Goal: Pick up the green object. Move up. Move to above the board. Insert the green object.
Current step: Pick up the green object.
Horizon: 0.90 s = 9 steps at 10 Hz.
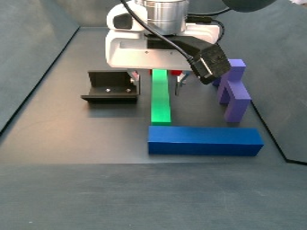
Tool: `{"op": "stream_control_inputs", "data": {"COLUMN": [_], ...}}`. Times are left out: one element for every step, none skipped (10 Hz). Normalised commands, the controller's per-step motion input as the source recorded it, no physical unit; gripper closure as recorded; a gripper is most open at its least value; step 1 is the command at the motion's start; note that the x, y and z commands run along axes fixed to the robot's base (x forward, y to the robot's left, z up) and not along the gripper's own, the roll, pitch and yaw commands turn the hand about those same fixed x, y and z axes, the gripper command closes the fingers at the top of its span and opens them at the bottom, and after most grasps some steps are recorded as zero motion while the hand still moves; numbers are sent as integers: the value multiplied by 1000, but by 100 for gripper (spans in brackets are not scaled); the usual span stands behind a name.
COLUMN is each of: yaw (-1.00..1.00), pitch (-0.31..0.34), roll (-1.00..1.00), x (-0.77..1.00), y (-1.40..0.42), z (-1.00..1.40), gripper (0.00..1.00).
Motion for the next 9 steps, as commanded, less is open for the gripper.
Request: {"op": "stream_control_inputs", "data": {"yaw": [0,0,0,0,0,0,0,0,0], "pitch": [-51,-14,0,0,0,0,0,0,0], "roll": [-30,-11,0,0,0,0,0,0,0], "x": [-63,0,0,0,0,0,0,0,0], "y": [26,0,0,0,0,0,0,0,0], "z": [-131,-17,0,0,0,0,0,0,0], "gripper": [0,0,0,100,100,100,100,100,100]}}
